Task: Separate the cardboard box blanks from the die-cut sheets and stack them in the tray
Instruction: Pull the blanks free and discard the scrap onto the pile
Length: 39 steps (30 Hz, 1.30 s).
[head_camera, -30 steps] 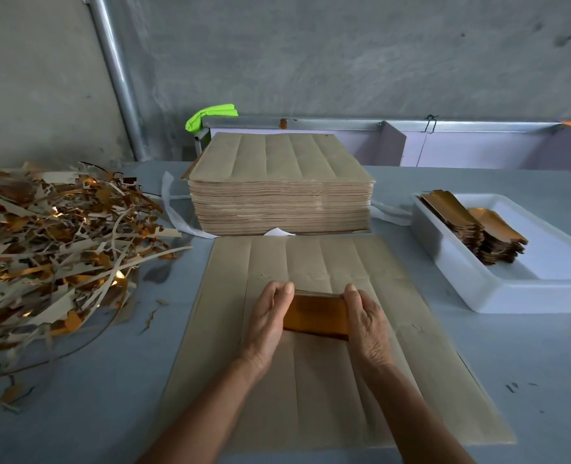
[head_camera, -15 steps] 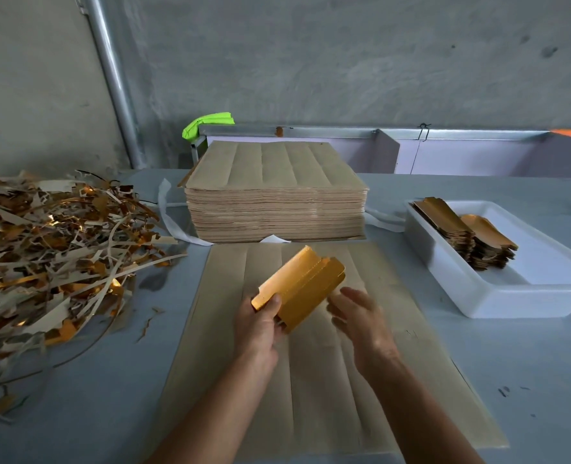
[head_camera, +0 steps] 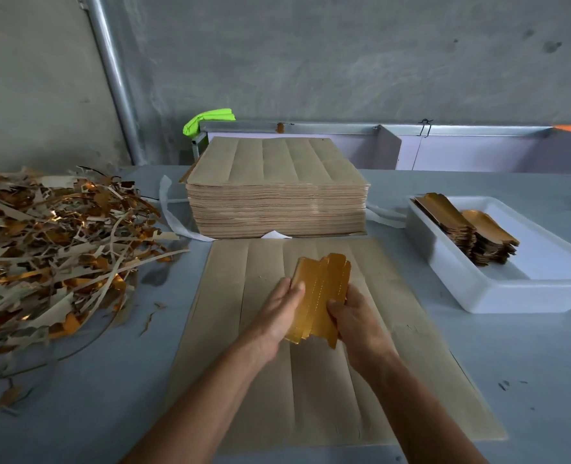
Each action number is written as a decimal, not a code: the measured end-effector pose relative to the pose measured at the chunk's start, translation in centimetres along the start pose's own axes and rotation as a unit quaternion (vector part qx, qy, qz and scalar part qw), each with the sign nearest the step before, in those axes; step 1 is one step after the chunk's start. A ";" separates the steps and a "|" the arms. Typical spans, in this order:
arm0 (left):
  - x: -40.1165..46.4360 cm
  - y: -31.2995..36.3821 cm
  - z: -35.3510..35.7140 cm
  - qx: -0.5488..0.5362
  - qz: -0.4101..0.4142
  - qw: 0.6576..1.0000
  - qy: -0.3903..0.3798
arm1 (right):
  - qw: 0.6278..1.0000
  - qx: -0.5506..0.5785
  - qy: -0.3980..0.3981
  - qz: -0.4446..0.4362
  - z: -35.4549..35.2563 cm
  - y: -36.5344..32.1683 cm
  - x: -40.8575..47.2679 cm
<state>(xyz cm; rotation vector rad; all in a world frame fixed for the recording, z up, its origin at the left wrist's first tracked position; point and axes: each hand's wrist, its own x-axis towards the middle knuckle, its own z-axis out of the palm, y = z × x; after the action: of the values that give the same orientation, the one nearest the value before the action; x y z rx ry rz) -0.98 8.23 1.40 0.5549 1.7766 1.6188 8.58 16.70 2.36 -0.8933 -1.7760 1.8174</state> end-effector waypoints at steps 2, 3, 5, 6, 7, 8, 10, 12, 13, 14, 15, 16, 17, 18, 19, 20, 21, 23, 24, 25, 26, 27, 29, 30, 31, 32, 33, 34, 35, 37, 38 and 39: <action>-0.1 -0.6 0.7 0.019 -0.001 1.000 -0.014 | 1.000 -0.011 0.009 -0.008 0.3 0.3 -0.1; -0.1 -0.8 1.0 0.028 -0.001 0.999 -0.020 | 1.000 -0.012 0.015 -0.012 0.4 0.4 0.0; -0.2 -0.8 1.5 0.029 -0.008 0.999 -0.032 | 0.999 -0.026 0.035 -0.016 0.3 0.5 0.0; -0.2 -0.7 1.7 0.027 -0.014 0.999 -0.033 | 0.999 -0.030 0.042 -0.018 0.0 0.6 0.1; -0.2 -0.5 2.0 0.025 -0.021 0.999 -0.029 | 0.998 -0.029 0.042 -0.020 -0.3 0.6 0.2; -0.1 -0.1 2.3 0.023 -0.028 0.999 -0.021 | 0.999 -0.027 0.041 -0.021 -0.6 0.5 0.3; 0.1 0.8 3.2 0.015 -0.046 0.999 0.011 | 0.999 -0.013 0.045 -0.019 -1.4 0.1 0.5; 0.7 1.5 4.4 -0.033 -0.063 0.996 0.050 | 0.998 0.030 0.055 0.005 -2.6 -0.4 0.8; 0.9 1.8 4.9 -0.054 -0.068 0.994 0.069 | 0.996 0.049 0.067 0.022 -3.2 -0.5 0.9; 1.1 2.1 5.5 -0.068 -0.073 0.991 0.084 | 0.994 0.057 0.083 0.032 -3.8 -0.7 0.9; 1.5 2.4 6.4 -0.084 -0.077 0.989 0.093 | 0.993 0.057 0.098 0.033 -4.5 -0.8 1.0; 1.8 2.6 7.2 -0.097 -0.078 0.988 0.095 | 0.992 0.057 0.112 0.032 -5.2 -1.0 1.0; 2.3 2.8 8.0 -0.105 -0.072 0.987 0.093 | 0.990 0.058 0.124 0.028 -5.9 -1.2 1.0; 2.6 2.9 8.8 -0.108 -0.071 0.988 0.087 | 0.989 0.059 0.135 0.025 -6.6 -1.5 1.1; 3.0 3.1 9.7 -0.110 -0.068 0.989 0.079 | 0.987 0.060 0.148 0.022 -7.4 -1.6 1.2; 3.3 3.5 10.8 -0.104 -0.061 0.990 0.068 | 0.984 0.064 0.163 0.018 -8.7 -1.9 1.4; 3.6 3.7 11.3 -0.093 -0.051 0.993 0.057 | 0.982 0.065 0.174 0.019 -9.5 -2.2 1.6; 4.2 4.3 12.9 -0.059 -0.030 0.997 0.028 | 0.975 0.075 0.207 0.026 -11.8 -2.9 2.1; 4.5 4.8 13.9 -0.042 -0.023 0.999 0.010 | 0.971 0.079 0.224 0.029 -13.1 -3.2 2.5; 4.9 5.2 14.8 -0.028 -0.017 0.999 -0.009 | 0.967 0.081 0.237 0.033 -14.3 -3.5 2.8; 5.5 5.7 15.8 -0.011 -0.014 0.999 -0.028 | 0.964 0.085 0.249 0.036 -15.5 -3.9 3.2; 6.0 6.3 16.9 0.002 -0.011 0.999 -0.048 | 0.961 0.094 0.257 0.039 -16.8 -4.1 3.6; 7.1 7.3 18.9 0.022 0.003 0.997 -0.070 | 0.958 0.125 0.255 0.044 -18.8 -4.6 4.2; 7.8 7.8 19.9 0.036 0.015 0.997 -0.066 | 0.958 0.134 0.250 0.041 -19.6 -5.0 4.5; 8.5 8.3 20.9 0.045 0.027 0.997 -0.058 | 0.959 0.129 0.251 0.032 -20.5 -5.3 4.9; 9.1 8.8 21.8 0.047 0.039 0.997 -0.054 | 0.959 0.120 0.257 0.018 -21.3 -5.8 5.3; 9.8 9.3 22.8 0.042 0.051 0.996 -0.056 | 0.957 0.114 0.267 0.005 -22.3 -6.3 5.8; 10.5 9.8 23.7 0.038 0.062 0.996 -0.059 | 0.954 0.114 0.277 -0.001 -23.3 -6.8 6.5; 11.2 10.2 24.6 0.037 0.072 0.995 -0.058 | 0.952 0.118 0.283 0.001 -24.3 -7.3 7.2; 12.6 10.9 26.5 0.039 0.085 0.994 -0.050 | 0.950 0.118 0.289 0.016 -26.3 -8.2 8.9; 13.3 11.2 27.4 0.033 0.090 0.994 -0.045 | 0.950 0.110 0.293 0.022 -27.3 -8.6 9.8; 14.0 11.5 28.3 0.023 0.095 0.994 -0.039 | 0.949 0.098 0.299 0.022 -28.1 -8.9 10.7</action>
<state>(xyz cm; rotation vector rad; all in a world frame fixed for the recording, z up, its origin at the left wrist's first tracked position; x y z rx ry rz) 8.14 39.51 9.65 0.8192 1.7504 1.6609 20.04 44.70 10.65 -1.2430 -1.1829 1.4914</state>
